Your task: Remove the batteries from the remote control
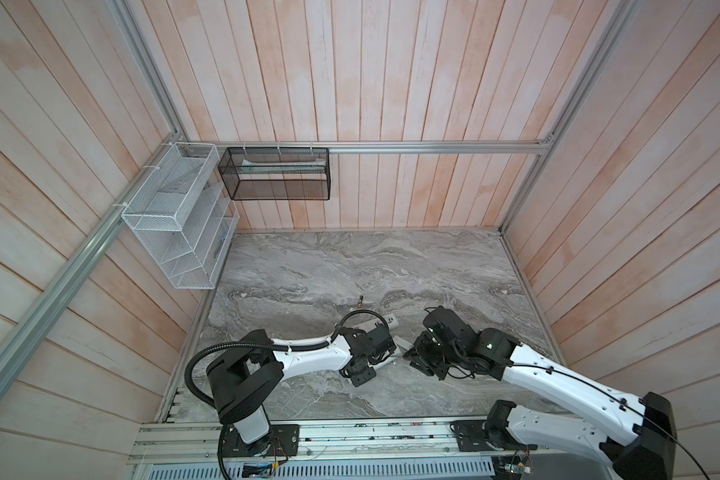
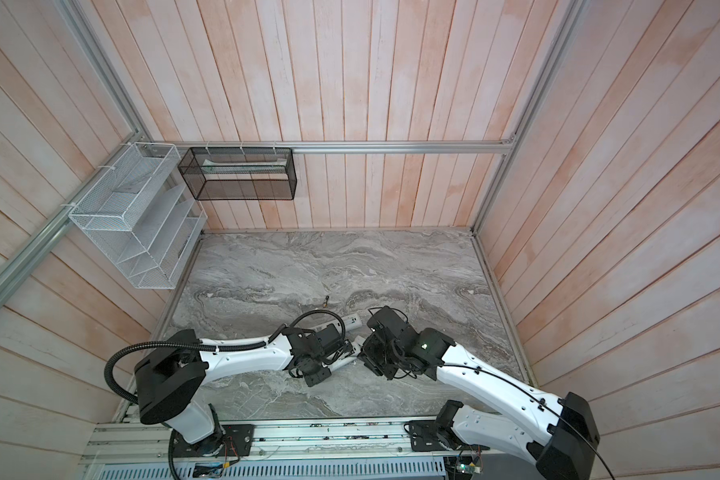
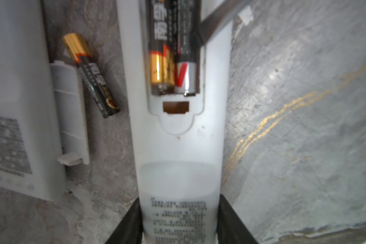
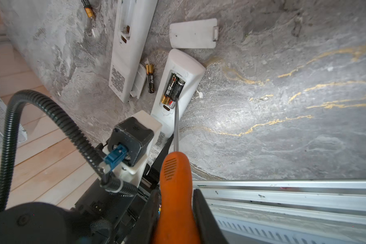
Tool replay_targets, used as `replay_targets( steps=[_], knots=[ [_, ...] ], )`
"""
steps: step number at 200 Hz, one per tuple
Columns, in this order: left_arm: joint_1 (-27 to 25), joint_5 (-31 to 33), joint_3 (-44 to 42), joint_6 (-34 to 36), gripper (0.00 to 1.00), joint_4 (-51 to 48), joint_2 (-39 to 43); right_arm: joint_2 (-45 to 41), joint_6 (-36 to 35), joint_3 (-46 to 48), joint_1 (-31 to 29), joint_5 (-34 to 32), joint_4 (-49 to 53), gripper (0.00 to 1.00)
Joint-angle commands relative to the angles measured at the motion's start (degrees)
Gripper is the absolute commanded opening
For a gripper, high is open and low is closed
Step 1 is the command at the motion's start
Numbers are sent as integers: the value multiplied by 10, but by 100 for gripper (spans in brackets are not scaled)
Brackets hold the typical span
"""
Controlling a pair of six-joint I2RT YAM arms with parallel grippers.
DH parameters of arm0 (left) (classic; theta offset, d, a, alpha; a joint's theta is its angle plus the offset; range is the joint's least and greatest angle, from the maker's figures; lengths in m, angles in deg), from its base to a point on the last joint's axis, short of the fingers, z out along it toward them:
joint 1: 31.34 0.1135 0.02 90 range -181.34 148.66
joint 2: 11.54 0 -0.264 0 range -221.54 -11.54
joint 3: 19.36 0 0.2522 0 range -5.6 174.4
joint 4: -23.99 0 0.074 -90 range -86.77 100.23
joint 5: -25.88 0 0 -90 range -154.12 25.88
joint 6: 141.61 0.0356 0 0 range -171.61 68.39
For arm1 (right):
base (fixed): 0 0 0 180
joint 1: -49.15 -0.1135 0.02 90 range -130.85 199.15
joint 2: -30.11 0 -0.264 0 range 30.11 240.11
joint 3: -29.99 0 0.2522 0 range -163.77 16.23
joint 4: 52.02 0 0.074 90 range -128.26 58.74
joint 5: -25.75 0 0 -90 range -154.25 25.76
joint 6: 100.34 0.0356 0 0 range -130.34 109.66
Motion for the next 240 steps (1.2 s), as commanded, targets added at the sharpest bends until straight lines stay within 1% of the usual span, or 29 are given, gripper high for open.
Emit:
replay_targets(
  steps=[1, 26, 44, 56, 66, 78, 93, 105, 108, 115, 124, 144, 169, 182, 198, 219, 240],
  knots=[
    [-16, 5, 20, 20, 8, 18, 15, 108, -113, 8, 32, 40, 51, 0],
    [-22, 9, 23, 19, 8, 17, 14, 193, -161, -31, 43, 67, 23, 0],
    [-27, 9, 24, 17, 8, 18, 11, 253, -191, -69, 42, 69, 23, 0],
    [-27, -3, 25, 14, 8, 19, 11, 271, -196, -76, 34, 65, 14, 0],
    [-27, -15, 26, 11, 8, 18, 10, 266, -187, -64, 24, 59, -1, 0],
    [-27, -28, 24, 9, 8, 19, 11, 237, -162, -30, 4, 39, -28, 0],
    [-25, -50, 18, 7, 8, 22, 11, 181, -117, 40, -28, 30, -82, 0],
    [-18, -72, 15, 5, 8, 25, 10, 127, -71, 103, -65, 11, -123, 0],
    [-15, -78, 14, 4, 8, 26, 9, 113, -45, 119, -71, 9, -136, 0],
    [-9, -91, 13, 3, 8, 27, 8, 83, -21, 159, -94, 1, -170, 0],
    [0, -104, 12, 2, 8, 27, 7, 45, 29, 199, -127, -18, -186, 0],
    [17, -127, 12, 3, 8, 25, 5, -24, 80, 258, -188, -70, -214, 0],
    [39, -163, 10, 3, 8, 24, 1, -82, 109, 320, -241, -124, -248, 0],
    [43, -168, 11, 7, 8, 21, -1, -107, 123, 345, -268, -150, -261, 0],
    [45, -170, 12, 9, 8, 16, -3, -134, 140, 364, -295, -176, -254, 0],
    [49, -175, 13, 10, 8, 13, -5, -164, 142, 371, -305, -194, -225, 0],
    [49, -164, 18, 15, 8, 9, -11, -196, 146, 357, -306, -208, -170, 0]
  ],
)
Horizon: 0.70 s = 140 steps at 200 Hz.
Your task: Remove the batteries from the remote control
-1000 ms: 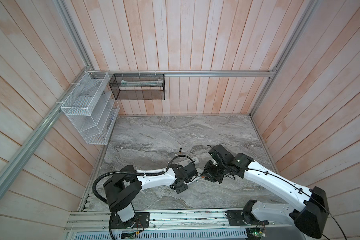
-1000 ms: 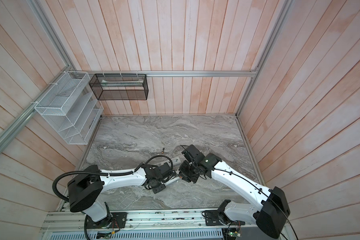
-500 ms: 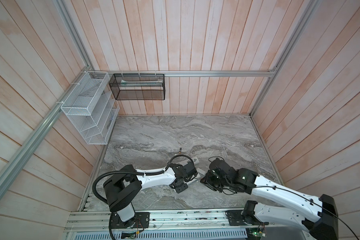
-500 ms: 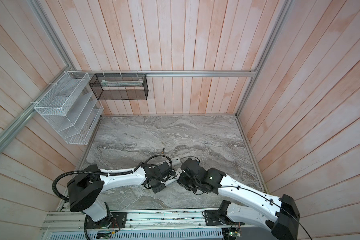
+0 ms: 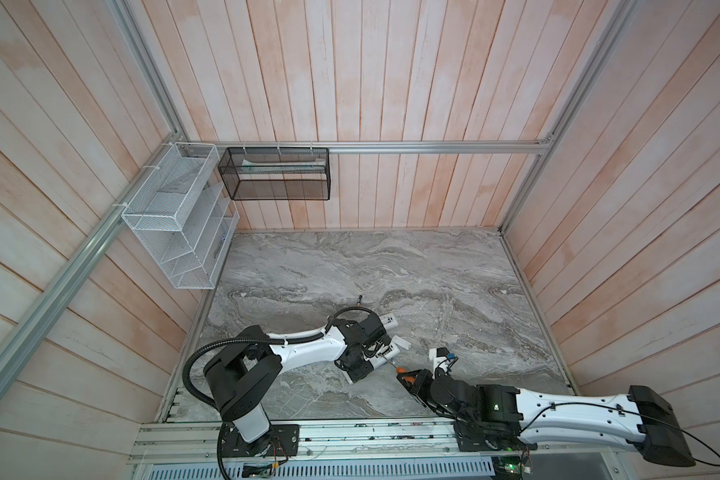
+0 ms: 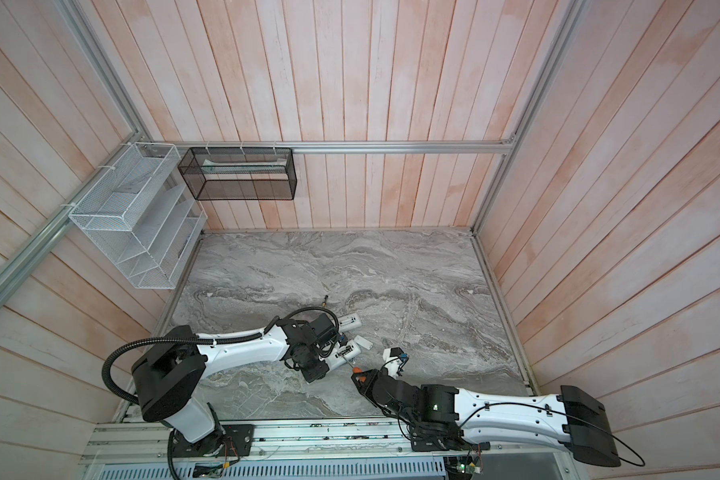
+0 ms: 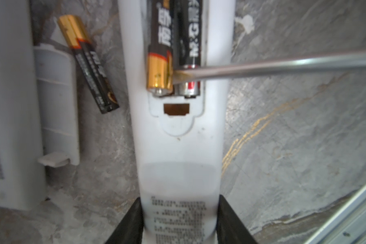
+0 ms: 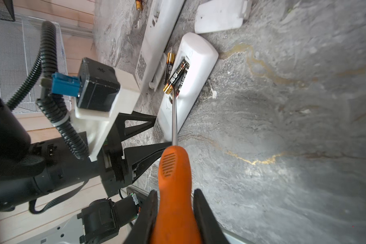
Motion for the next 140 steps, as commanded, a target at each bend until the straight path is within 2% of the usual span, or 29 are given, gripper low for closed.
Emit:
replay_targets(
  steps=[1, 25, 46, 62, 72, 87, 98, 120, 140],
  knots=[
    [-7, -64, 15, 14, 8, 17, -11, -9, 38, 26, -17, 97, 185, 0],
    [-7, -43, 17, 24, 8, 13, -14, -52, 70, -33, -14, 82, 310, 0],
    [-7, -21, 17, 37, 8, 13, -13, -85, 75, -96, -10, 37, 413, 0],
    [-7, -32, 13, 48, 8, 21, -5, -107, 71, -111, 2, 2, 439, 0],
    [-7, -44, 16, 51, 8, 15, -3, -121, 51, -114, 24, 3, 437, 0],
    [-7, -111, 33, 62, 8, -12, -10, -135, -2, -123, 77, 33, 430, 0],
    [19, -156, 56, 57, 8, -39, -14, -134, -37, -141, 111, 50, 436, 0],
    [44, -265, 103, 54, 8, -96, -22, -114, -96, -207, 152, 45, 467, 0],
    [72, -337, 133, 49, 8, -132, -31, -90, -163, -261, 193, 57, 472, 0]
  ],
)
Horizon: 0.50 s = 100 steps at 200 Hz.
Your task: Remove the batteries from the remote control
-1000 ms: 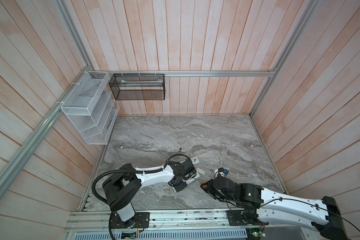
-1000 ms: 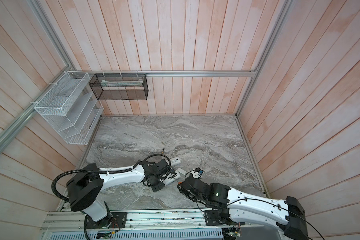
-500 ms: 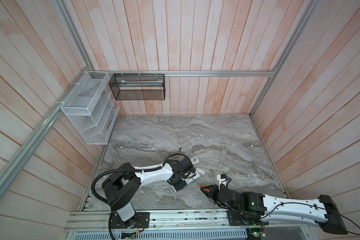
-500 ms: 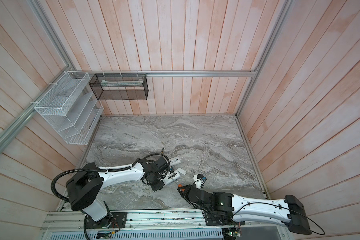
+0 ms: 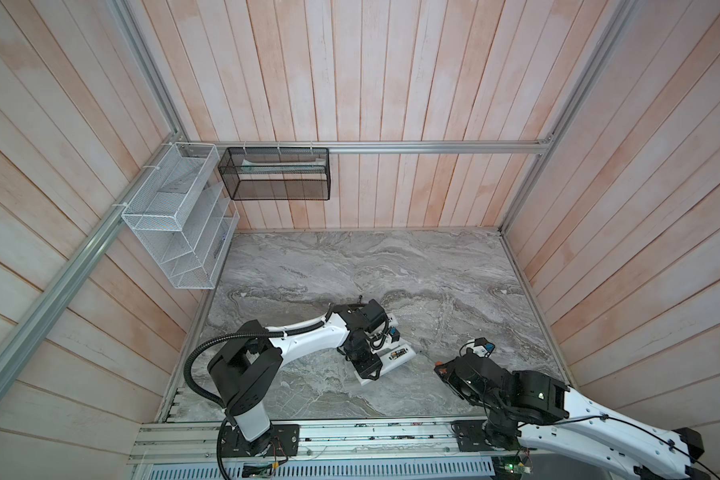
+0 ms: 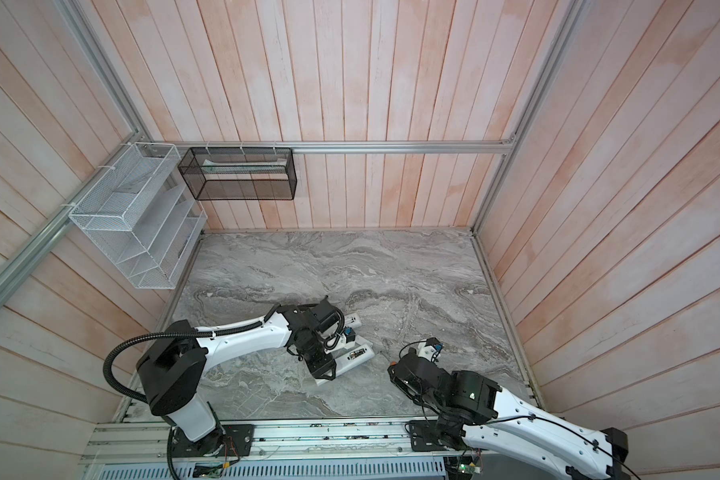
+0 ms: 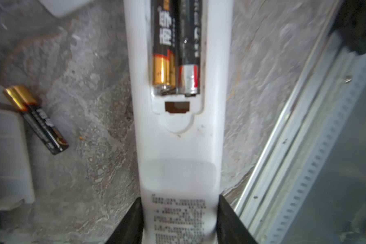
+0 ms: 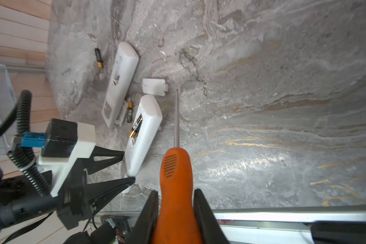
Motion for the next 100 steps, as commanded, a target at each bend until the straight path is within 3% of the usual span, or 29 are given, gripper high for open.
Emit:
replay_targets(
  steps=[1, 22, 47, 100],
  knots=[
    [30, -145, 39, 5, 8, -61, -10, 20, -106, -63, 40, 15, 31, 0],
    [59, -232, 65, 19, 8, -125, -46, 61, -188, -109, 90, 52, 30, 0],
    [94, -341, 34, -11, 8, -117, -58, 107, -257, -168, 128, 60, 32, 0],
    [125, -455, -43, -61, 8, -55, -82, 173, -378, -230, 227, 144, -11, 0]
  ],
)
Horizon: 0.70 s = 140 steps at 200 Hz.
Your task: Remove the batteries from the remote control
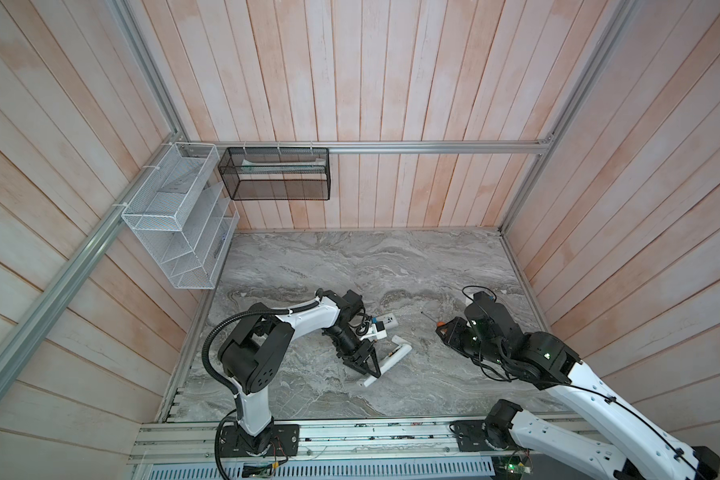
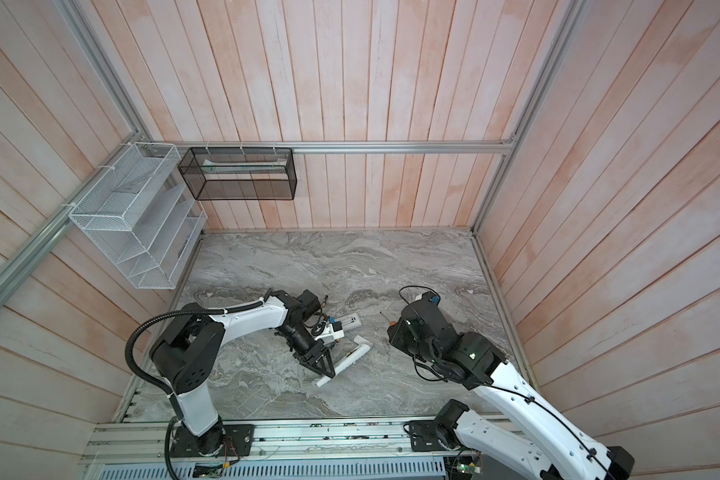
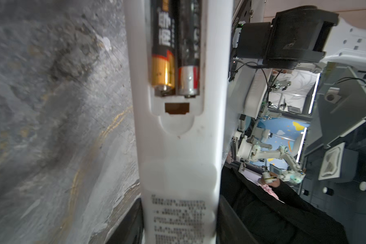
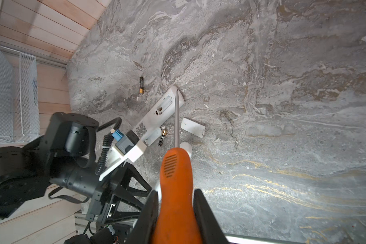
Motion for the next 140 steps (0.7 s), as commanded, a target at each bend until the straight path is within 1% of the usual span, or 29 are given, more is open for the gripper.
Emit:
replay_targets(
  steps=[1, 6, 18, 22, 29, 36, 51, 58, 65, 73, 81, 91, 101, 112, 116, 125, 128, 130, 140],
  knots=[
    [9, -113, -24, -26, 8, 31, -11, 18, -87, -26, 25, 48, -20, 0],
    [10, -126, -31, -32, 8, 45, -14, 23, -93, -29, 30, 51, -21, 0],
    [18, -194, -53, -67, 8, 105, -17, 31, -108, -33, 43, 62, -28, 0],
    [20, -194, -55, -75, 8, 111, -16, 33, -112, -34, 46, 66, -31, 0],
    [21, -176, -46, -64, 8, 94, -18, 34, -115, -33, 52, 72, -35, 0],
    [26, -193, -49, -65, 8, 101, -20, 34, -118, -32, 59, 76, -39, 0],
    [40, -237, -72, -106, 8, 164, -10, 31, -127, -26, 75, 91, -49, 0],
    [47, -263, -96, -169, 8, 229, -2, 31, -132, -25, 84, 98, -53, 0],
    [53, -258, -112, -205, 8, 266, 5, 31, -136, -25, 93, 106, -56, 0],
    [61, -247, -118, -196, 8, 262, 4, 33, -141, -27, 100, 111, -59, 0],
    [71, -253, -130, -202, 8, 277, -7, 35, -147, -30, 108, 114, -60, 0],
    [80, -266, -155, -259, 8, 352, -11, 39, -152, -34, 115, 118, -63, 0],
    [88, -267, -164, -274, 8, 378, -12, 43, -154, -38, 119, 121, -67, 0],
    [92, -276, -174, -332, 8, 436, -11, 48, -157, -40, 123, 126, -70, 0],
    [92, -274, -171, -334, 8, 431, -10, 50, -159, -41, 124, 127, -71, 0],
    [93, -268, -149, -290, 8, 381, -12, 52, -161, -43, 125, 127, -72, 0],
    [93, -271, -147, -284, 8, 379, -13, 53, -161, -42, 125, 127, -72, 0],
    [93, -273, -148, -287, 8, 386, -13, 54, -160, -42, 125, 127, -73, 0],
    [91, -281, -162, -351, 8, 453, -7, 53, -160, -39, 126, 129, -77, 0]
  ],
)
